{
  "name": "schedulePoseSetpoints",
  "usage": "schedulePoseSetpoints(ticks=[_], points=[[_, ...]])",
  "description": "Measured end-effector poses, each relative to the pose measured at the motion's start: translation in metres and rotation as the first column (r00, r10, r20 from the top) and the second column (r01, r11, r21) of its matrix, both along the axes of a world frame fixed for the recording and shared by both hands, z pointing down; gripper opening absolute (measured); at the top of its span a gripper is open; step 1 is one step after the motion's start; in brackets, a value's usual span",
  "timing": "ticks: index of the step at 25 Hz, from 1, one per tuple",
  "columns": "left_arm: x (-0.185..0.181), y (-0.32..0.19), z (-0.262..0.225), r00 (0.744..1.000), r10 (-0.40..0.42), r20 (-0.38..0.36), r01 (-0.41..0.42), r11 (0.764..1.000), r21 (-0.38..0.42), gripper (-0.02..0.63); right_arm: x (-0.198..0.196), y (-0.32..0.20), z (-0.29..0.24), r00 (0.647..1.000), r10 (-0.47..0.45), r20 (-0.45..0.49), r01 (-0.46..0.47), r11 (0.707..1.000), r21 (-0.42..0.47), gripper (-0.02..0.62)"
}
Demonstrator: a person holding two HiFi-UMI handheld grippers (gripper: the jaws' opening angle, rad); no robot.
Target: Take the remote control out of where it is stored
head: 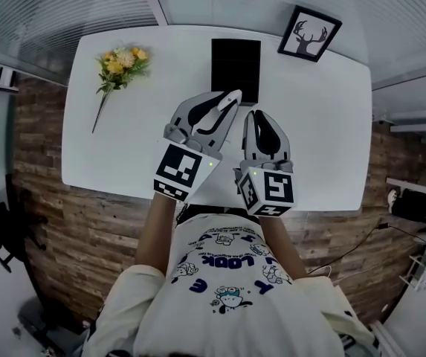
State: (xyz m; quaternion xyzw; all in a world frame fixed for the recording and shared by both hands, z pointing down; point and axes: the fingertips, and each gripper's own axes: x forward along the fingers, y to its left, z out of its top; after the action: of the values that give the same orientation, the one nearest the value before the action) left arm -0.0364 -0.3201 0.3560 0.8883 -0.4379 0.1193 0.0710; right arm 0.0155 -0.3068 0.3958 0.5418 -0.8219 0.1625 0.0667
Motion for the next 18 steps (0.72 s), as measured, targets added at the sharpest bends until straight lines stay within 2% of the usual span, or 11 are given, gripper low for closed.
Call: schedulePoseSetpoints(ticks=[18], points=[[-0.024,0.057,0.018,0.991,-0.13,-0.033,0.128,0.991,-0.045,0.078,-0.009,0.046,-0.014,1.0,-0.02,-0.024,0.021,0.999,0.036,0.057]])
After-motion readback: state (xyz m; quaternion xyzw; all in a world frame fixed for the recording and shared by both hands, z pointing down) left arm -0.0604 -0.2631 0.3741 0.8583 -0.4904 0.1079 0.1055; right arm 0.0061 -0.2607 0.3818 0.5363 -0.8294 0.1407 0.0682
